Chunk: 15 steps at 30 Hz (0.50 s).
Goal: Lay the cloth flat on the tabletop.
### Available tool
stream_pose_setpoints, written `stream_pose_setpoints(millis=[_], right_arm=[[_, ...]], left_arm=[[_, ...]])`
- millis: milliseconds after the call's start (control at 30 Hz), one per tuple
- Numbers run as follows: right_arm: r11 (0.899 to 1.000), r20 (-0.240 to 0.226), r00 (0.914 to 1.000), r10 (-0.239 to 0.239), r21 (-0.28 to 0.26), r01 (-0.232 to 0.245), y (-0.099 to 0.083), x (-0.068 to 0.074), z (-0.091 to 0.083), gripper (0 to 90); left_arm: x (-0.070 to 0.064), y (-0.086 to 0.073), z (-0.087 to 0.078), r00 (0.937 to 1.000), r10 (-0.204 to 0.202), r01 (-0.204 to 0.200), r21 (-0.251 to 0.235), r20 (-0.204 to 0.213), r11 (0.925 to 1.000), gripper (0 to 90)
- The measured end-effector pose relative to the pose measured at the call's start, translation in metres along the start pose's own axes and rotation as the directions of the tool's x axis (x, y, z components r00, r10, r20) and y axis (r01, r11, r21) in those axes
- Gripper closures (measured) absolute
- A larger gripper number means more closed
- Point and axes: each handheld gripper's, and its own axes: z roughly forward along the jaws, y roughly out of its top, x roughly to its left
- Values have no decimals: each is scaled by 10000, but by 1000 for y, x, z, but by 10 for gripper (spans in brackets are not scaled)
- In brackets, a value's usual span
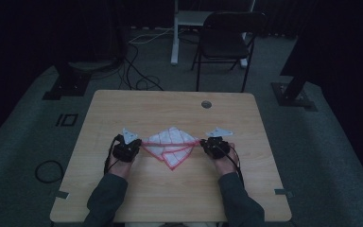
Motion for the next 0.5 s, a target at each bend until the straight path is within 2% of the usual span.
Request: stream_pose_setpoints(millis=[333, 400, 500], right_arm=[[9994, -21, 9994, 357, 35, -357, 9, -11, 8, 875], [9977, -162, 9975, 682, 69, -681, 12, -15, 12, 869], [9966, -128, 9967, 800, 198, -798, 14, -18, 17, 866]], left_arm=[[6, 20, 14, 9993, 99, -101, -71, -351, 9999, 889], [10, 24, 22, 9989, -98, 97, -40, -448, 9999, 889], [13, 28, 29, 9983, -219, 220, 10, -535, 9998, 889]])
